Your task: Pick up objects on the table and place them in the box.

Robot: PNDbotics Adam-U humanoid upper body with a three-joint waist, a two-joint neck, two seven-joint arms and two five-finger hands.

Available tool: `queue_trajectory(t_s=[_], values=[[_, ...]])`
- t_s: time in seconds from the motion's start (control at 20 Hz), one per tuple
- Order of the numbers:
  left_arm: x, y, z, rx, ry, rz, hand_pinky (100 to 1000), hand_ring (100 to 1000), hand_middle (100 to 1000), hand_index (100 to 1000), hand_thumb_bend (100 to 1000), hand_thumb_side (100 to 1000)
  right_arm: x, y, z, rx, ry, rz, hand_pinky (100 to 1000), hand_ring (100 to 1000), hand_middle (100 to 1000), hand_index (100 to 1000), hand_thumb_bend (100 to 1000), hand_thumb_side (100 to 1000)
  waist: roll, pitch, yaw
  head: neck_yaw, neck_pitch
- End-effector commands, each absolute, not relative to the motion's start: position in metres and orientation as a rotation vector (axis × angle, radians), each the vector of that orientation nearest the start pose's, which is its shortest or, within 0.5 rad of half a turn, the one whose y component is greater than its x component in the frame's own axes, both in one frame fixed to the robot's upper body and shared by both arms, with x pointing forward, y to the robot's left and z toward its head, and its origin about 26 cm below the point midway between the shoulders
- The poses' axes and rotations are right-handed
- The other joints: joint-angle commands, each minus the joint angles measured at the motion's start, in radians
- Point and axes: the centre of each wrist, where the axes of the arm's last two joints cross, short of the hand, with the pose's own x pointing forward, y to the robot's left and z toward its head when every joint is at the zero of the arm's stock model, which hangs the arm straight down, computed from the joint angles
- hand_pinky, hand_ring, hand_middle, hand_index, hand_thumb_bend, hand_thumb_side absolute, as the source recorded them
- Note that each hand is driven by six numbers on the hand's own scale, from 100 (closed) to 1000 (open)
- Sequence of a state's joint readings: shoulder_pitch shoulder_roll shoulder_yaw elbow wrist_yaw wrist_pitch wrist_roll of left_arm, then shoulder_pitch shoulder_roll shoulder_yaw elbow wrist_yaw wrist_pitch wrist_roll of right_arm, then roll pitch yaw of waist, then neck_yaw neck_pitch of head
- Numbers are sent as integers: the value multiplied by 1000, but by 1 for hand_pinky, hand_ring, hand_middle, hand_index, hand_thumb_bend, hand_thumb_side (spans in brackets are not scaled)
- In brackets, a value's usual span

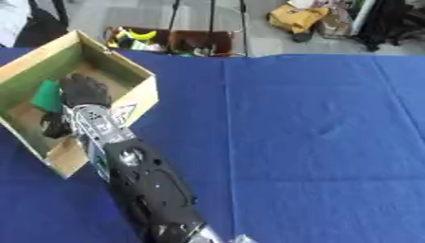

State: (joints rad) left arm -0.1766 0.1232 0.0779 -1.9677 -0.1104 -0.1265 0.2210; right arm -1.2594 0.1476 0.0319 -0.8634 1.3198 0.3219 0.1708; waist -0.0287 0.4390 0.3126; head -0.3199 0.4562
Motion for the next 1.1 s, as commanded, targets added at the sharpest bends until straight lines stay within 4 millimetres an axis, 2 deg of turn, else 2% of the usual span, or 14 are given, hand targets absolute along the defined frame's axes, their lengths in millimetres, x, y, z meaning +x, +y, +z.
queue_trajectory(t_s=[0.05, 0.1, 0.2, 0.4, 0.45, 0.5, 0.55, 0.6, 0.65, 0.85, 0.9, 0.95, 1.1], values=[[290, 262, 154, 334, -2304, 60, 243, 634, 678, 848, 212, 921, 454, 7, 260, -1053, -1657, 1183, 785, 888, 742, 805, 100, 459, 6, -15, 7, -4, -15], [290, 262, 154, 333, -2304, 60, 243, 634, 678, 848, 212, 921, 454, 7, 260, -1053, -1661, 1188, 790, 895, 755, 816, 100, 502, 6, -15, 7, -4, -16], [290, 261, 154, 332, -2304, 61, 243, 634, 678, 848, 212, 921, 454, 7, 261, -1053, -1667, 1196, 794, 902, 767, 827, 100, 524, 6, -16, 8, -5, -17], [290, 262, 154, 332, -2303, 62, 244, 633, 677, 847, 211, 919, 454, 8, 262, -1050, -1673, 1212, 810, 926, 810, 875, 100, 627, 6, -17, 7, -6, -20], [290, 262, 154, 333, -2303, 62, 244, 633, 677, 847, 211, 919, 453, 8, 262, -1048, -1675, 1216, 820, 938, 831, 890, 137, 670, 6, -17, 7, -6, -20], [290, 262, 154, 333, -2303, 63, 244, 634, 678, 847, 211, 919, 453, 8, 263, -1044, -1677, 1224, 830, 952, 853, 912, 237, 731, 6, -17, 6, -6, -20], [290, 262, 153, 333, -2302, 63, 244, 634, 678, 847, 211, 919, 453, 8, 263, -1041, -1679, 1229, 835, 957, 859, 916, 282, 757, 6, -17, 5, -5, -20], [290, 262, 153, 333, -2302, 63, 244, 634, 678, 847, 211, 919, 453, 8, 264, -1040, -1683, 1231, 839, 964, 868, 922, 299, 821, 6, -18, 5, -5, -20], [290, 262, 153, 333, -2302, 63, 244, 634, 678, 847, 210, 919, 453, 8, 265, -1042, -1688, 1230, 845, 971, 875, 926, 362, 797, 6, -18, 4, -5, -20], [290, 262, 153, 333, -2301, 63, 244, 634, 678, 847, 210, 919, 453, 7, 267, -1046, -1695, 1227, 845, 971, 875, 926, 362, 797, 6, -19, 3, -5, -20], [290, 262, 153, 333, -2301, 63, 244, 634, 678, 847, 210, 919, 453, 7, 268, -1049, -1698, 1224, 855, 984, 882, 938, 453, 809, 7, -19, 3, -4, -19], [289, 262, 153, 333, -2299, 63, 245, 634, 678, 847, 210, 918, 452, 6, 272, -1062, -1711, 1210, 860, 987, 872, 938, 508, 800, 8, -21, 0, -3, -18], [289, 262, 152, 334, -2295, 63, 245, 634, 678, 847, 210, 918, 453, 0, 282, -1083, -1741, 1172, 860, 985, 867, 931, 480, 778, 10, -25, -6, -1, -15]])
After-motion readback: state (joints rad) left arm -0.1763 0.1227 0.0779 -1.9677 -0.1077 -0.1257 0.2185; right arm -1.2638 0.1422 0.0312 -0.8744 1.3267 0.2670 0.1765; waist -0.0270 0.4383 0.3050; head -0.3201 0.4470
